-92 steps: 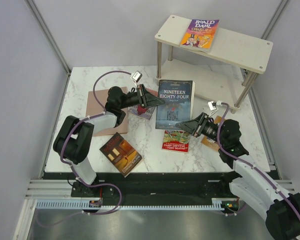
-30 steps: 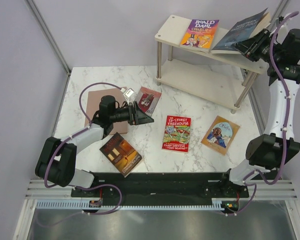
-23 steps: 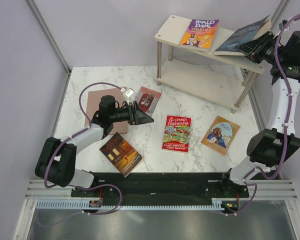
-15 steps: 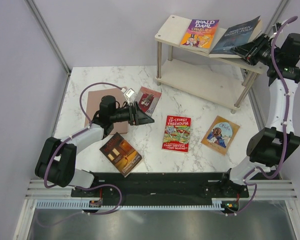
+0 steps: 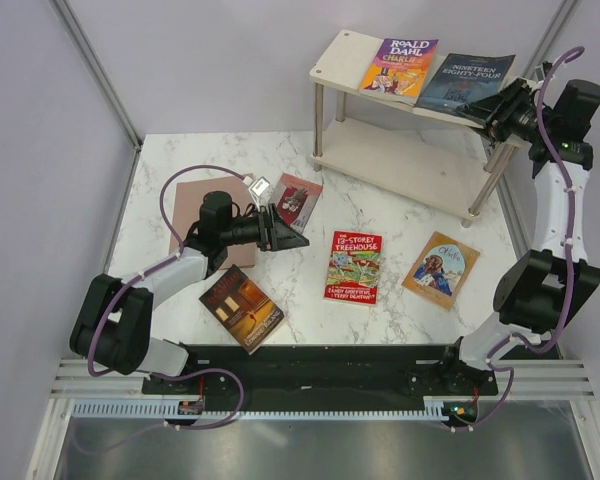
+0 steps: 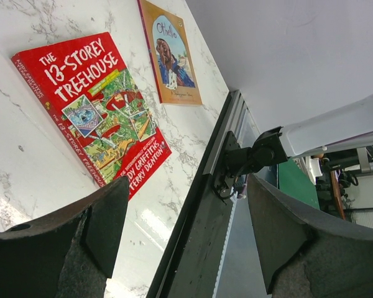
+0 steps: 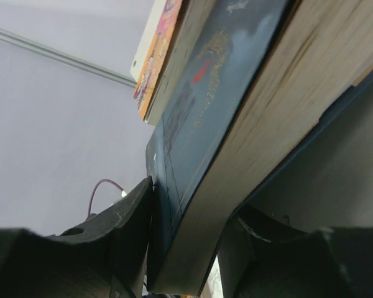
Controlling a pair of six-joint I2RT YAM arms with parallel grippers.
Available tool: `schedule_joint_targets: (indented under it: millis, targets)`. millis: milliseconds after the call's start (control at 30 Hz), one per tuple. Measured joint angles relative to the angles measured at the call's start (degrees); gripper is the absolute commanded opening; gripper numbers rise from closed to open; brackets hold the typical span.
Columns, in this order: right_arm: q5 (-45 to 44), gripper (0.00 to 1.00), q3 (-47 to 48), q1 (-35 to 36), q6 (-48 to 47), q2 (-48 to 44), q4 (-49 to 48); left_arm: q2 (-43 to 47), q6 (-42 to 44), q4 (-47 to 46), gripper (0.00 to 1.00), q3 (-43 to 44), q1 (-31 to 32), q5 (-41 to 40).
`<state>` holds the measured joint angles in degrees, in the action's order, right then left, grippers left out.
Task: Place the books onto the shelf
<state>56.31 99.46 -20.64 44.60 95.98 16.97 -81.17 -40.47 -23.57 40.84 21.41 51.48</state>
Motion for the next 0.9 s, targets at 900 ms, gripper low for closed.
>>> schedule_joint_targets:
  millis: [900]
  targets:
    - [-19.4,0.98,2.5,-2.4,-10.9,-8.0,22.0,2.7,0.0,1.2,0.82,0.0,0.2,0.0]
